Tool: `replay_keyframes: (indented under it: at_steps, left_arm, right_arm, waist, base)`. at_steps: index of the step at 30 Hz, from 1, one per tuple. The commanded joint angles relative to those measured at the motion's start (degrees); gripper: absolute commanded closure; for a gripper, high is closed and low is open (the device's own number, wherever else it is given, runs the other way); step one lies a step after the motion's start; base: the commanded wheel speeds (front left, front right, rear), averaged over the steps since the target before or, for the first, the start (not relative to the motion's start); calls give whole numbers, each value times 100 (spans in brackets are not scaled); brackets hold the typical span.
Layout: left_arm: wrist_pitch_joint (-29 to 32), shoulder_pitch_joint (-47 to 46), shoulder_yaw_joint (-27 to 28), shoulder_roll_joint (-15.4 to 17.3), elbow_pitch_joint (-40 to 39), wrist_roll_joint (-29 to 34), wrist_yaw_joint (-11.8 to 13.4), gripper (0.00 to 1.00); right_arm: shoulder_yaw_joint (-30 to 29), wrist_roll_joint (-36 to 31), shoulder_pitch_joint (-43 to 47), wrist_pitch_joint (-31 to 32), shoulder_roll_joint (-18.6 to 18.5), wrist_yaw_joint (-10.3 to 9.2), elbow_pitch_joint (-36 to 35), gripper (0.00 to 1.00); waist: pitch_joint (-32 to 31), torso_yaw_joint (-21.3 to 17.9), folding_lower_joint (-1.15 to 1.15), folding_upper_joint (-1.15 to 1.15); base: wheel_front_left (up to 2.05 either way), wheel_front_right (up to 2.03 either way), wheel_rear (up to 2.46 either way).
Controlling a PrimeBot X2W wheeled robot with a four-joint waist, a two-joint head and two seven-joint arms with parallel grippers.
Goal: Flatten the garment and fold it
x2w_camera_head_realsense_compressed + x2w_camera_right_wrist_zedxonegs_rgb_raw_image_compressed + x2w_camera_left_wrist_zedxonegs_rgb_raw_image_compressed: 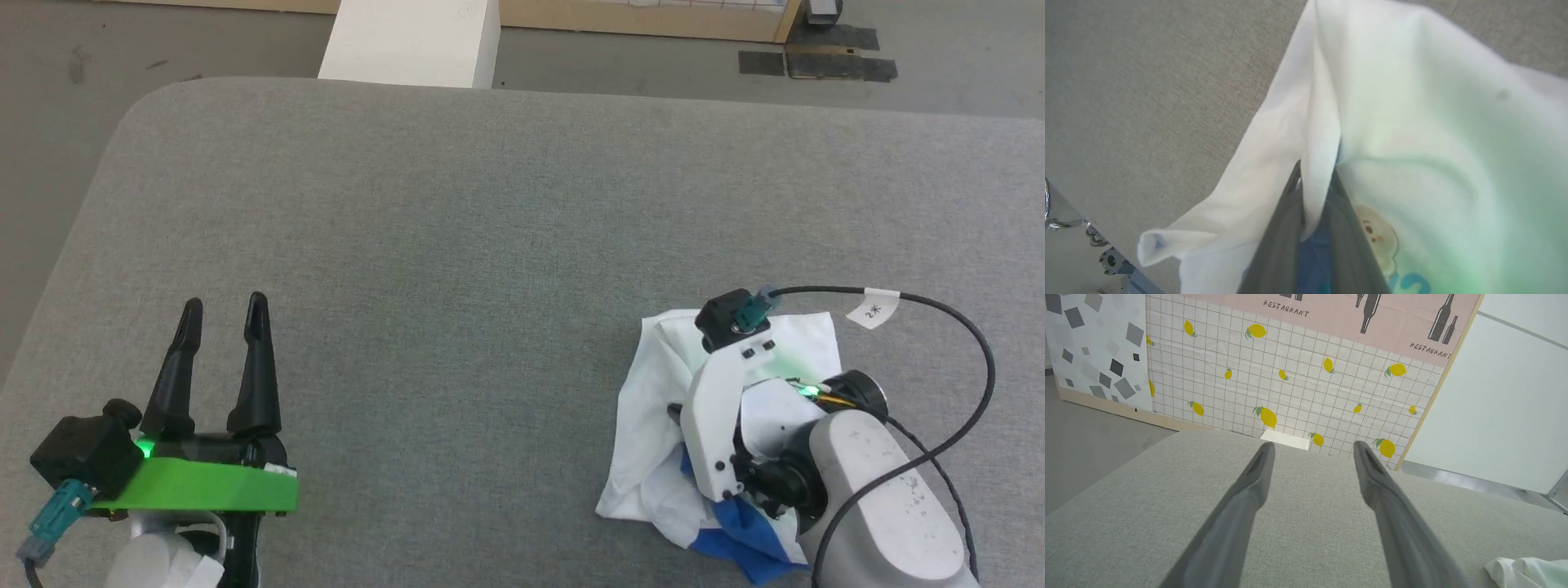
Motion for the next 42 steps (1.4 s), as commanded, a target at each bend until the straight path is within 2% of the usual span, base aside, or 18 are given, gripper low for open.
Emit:
replay_keyframes:
  at_steps: [1,2,4,7,11,15,21,28,34,42]
  left_arm:
    - [-23,-64,3,15,15,-6,-39,0]
    - [-23,-64,3,15,24,-5,-39,0]
    - [-23,-55,-2,20,40,-4,-39,0]
    - [-23,0,15,37,62,10,-39,0]
    - [-23,60,27,43,64,23,-39,0]
    - [-23,120,27,42,43,47,-39,0]
    - [-23,135,7,53,21,120,-40,0]
    - [-23,90,11,60,153,253,-40,0]
    - [-23,45,26,51,291,366,-39,0]
    - [-23,-78,-8,53,545,561,6,0]
  right_arm:
    - [60,9,-49,-112,45,-10,152,53]
    - [120,29,-73,-164,55,-10,176,0]
    - [250,131,-126,-260,72,-10,165,0]
    - [576,466,-192,-328,63,-10,-254,0]
    - [542,667,-143,-365,-68,-10,-816,0]
    - [58,550,13,-558,-172,-10,-1327,0]
    - [-1083,-24,521,-998,-129,-10,-1805,0]
    - [-1750,-633,1205,-1002,-72,-10,-1757,0]
    - [-1733,-731,1400,-786,10,-10,-1480,0]
    - [-1480,-952,1218,-520,55,-10,-1002,0]
  waist:
    - [-14,-16,0,36]
    - [-29,-30,0,36]
    - [-74,-63,0,36]
    - [-220,-160,0,36]
    - [-344,-249,0,36]
    - [-434,-334,0,36]
    - [-428,-408,0,36]
    - [-331,-448,0,36]
    - [-225,-443,0,36]
    - [-75,-377,0,36]
  base:
    - [0,0,0]
    - [0,0,0]
    - [0,0,0]
    - [0,0,0]
    - [0,0,0]
    - [0,0,0]
    - [0,0,0]
    - [0,0,0]
    - [0,0,0]
    - [0,0,0]
